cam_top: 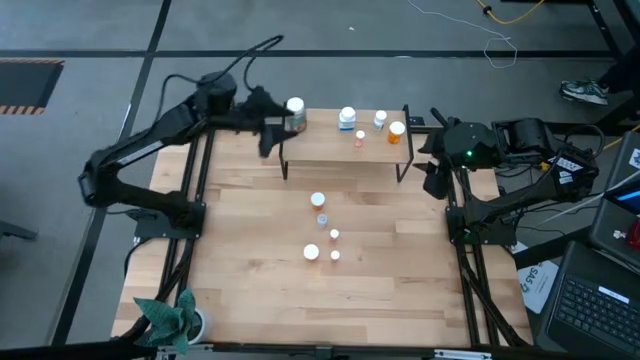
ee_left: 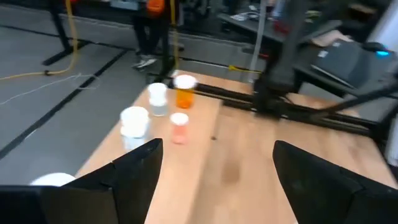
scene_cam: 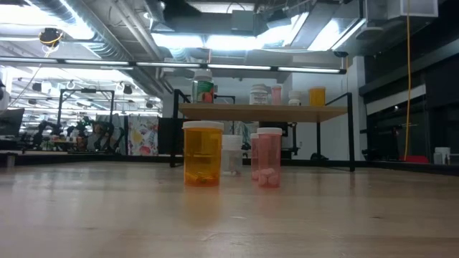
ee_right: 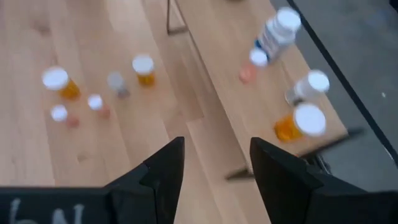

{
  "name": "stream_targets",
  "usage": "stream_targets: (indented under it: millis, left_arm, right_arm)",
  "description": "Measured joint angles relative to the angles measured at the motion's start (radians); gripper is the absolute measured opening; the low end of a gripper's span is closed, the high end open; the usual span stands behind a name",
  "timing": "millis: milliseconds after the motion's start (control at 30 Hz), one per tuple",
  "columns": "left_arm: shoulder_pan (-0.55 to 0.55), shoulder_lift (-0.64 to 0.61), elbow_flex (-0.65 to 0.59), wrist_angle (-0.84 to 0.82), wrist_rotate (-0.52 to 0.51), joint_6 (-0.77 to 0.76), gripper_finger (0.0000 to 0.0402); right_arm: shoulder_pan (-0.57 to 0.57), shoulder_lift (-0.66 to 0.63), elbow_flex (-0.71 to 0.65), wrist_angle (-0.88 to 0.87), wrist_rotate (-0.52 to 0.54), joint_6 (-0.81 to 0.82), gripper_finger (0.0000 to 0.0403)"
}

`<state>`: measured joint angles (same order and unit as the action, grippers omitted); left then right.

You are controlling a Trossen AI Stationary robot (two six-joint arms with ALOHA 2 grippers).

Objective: Pick and place medicine bottles onto shelf by color
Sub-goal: Put the top orange pill bottle on the shelf

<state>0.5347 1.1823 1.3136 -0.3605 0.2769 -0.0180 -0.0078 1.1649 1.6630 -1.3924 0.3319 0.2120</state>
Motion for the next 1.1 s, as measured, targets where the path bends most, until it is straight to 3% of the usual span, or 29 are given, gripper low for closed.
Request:
stream_targets:
  millis: [167, 333, 733, 1100]
  left_arm:
    - [-0.074, -0.110, 0.000, -0.188, -0.005, -0.001, 0.0299]
    - [-0.140, -0.183, 0.000, -0.376, -0.006, -0.040, 0.0299]
    - [-0.311, -0.204, -0.004, -0.751, -0.071, -0.162, 0.0298]
    - [-0.506, -0.257, -0.156, -0.807, -0.076, -0.216, 0.0295]
  right_arm:
    - [0.000, 0.059, 0.000, 0.125, -0.061, -0.009, 0.0185]
    - [0.000, 0.180, 0.000, 0.141, -0.105, -0.015, 0.0185]
    - [0.032, 0.510, 0.000, 0.336, -0.109, -0.070, 0.0185]
    - [0.032, 0.595, 0.000, 0.382, -0.152, -0.083, 0.0185]
